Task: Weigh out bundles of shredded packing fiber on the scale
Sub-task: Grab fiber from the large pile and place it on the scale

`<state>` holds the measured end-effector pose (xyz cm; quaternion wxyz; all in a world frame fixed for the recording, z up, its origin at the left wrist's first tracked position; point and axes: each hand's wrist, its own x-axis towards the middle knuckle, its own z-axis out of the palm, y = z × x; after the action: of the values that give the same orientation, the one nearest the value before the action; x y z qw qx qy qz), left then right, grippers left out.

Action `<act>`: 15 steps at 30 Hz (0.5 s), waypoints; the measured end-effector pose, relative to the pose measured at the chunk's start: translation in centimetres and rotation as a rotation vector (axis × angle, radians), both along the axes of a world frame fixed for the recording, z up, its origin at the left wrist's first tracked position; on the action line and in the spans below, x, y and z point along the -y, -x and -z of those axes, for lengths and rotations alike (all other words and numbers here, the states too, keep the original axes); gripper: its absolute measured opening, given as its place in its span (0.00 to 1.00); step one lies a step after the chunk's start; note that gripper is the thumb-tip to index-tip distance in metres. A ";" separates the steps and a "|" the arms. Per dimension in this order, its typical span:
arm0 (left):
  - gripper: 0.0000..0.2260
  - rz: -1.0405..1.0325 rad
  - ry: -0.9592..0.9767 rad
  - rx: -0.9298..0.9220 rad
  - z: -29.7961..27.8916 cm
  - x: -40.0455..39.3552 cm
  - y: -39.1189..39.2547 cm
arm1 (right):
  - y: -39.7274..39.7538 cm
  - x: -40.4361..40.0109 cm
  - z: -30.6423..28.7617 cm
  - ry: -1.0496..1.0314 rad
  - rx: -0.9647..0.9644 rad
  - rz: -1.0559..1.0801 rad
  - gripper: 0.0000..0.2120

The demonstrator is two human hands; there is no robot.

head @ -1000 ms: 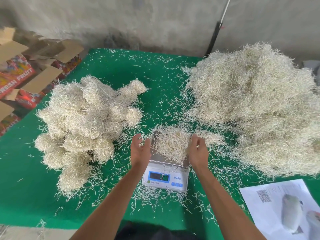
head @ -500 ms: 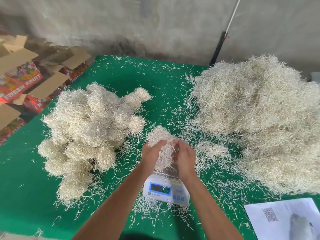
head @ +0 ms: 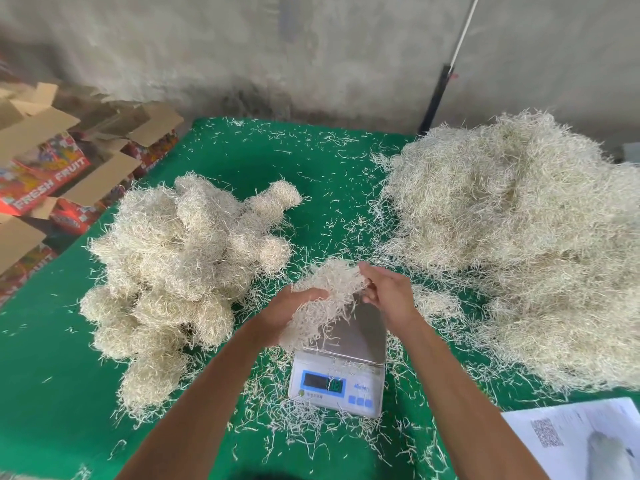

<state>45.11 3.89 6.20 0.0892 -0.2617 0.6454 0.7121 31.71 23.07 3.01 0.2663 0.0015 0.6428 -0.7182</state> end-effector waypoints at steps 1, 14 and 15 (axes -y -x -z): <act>0.20 0.002 0.036 0.011 0.5 0.7 -0.4 | 0.4 -0.2 0.1 0.048 0.057 0.089 0.15; 0.25 -0.341 -0.400 0.078 3.7 3.0 -2.9 | 1.5 -3.9 1.0 -0.212 -0.049 0.276 0.28; 0.24 -0.350 -0.406 0.088 3.8 2.7 -2.6 | 1.0 -3.2 0.8 -0.223 -0.052 0.239 0.26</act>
<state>47.71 1.21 2.40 0.0435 -0.3767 0.4299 0.8194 30.75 26.32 2.17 0.1603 0.0889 0.7204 -0.6689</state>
